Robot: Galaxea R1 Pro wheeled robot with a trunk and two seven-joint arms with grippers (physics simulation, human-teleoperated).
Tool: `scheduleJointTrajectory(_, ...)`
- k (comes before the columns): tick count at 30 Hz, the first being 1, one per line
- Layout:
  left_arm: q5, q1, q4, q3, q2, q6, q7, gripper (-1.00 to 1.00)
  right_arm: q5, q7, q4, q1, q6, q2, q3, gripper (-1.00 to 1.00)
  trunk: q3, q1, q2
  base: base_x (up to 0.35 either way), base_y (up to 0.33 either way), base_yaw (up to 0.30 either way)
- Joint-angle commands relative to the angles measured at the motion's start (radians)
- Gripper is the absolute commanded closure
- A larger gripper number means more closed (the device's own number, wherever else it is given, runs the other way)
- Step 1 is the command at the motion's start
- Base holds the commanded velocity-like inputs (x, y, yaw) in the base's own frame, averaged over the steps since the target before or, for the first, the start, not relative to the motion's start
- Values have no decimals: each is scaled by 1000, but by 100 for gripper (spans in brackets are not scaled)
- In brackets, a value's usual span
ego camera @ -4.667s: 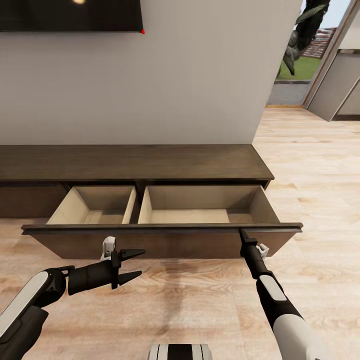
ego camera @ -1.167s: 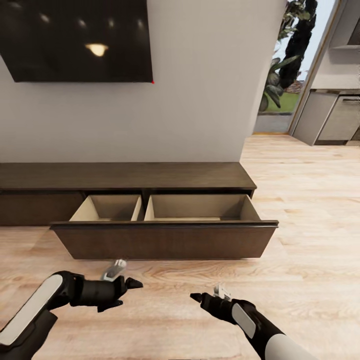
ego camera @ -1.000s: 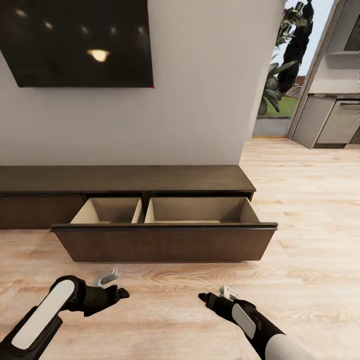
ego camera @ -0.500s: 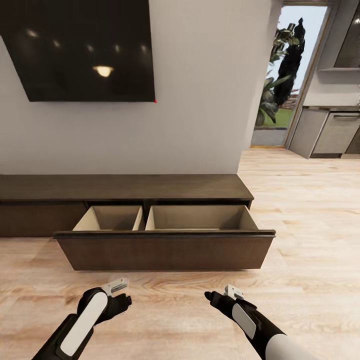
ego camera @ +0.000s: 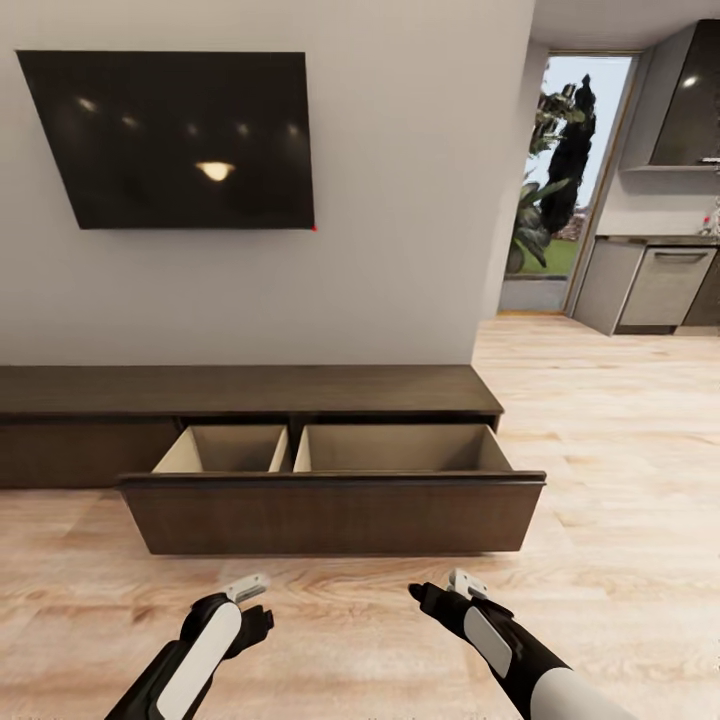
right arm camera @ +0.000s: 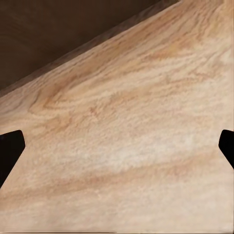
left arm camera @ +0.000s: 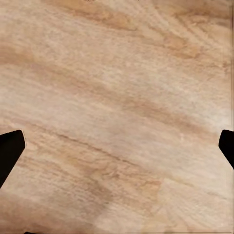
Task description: Place each of the two pumpkins and all three candles from the living room inside a cabinet in the living room (use any cabinet), then make sure every cabinet is closed, and position the cauldron so it is next to a table in the living room.
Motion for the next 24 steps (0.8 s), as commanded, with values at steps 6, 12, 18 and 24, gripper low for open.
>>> scheduleJointTrajectory(6, 9, 0, -6, -3, 3, 0, 9, -100, 0, 0, -1, 0, 3, -1, 8, -100, 19, -3, 1, -247, 58, 0)
scheduleJointTrajectory(12, 9, 0, -6, -5, -1, 0, 8, -100, 0, -1, -1, 0, 9, -3, 14, -100, 33, -6, 2, -45, 9, 0)
scheduleJointTrajectory(18, 9, 0, -7, -7, -1, 0, 8, -100, 0, -9, -1, 0, 10, 2, 99, -100, 47, -9, 4, -4, 1, 0)
scheduleJointTrajectory(24, 10, 3, -7, -8, -1, 0, 8, -100, 0, -12, -1, -1, 10, 3, 130, -100, 60, -11, 5, -7, 7, 4)
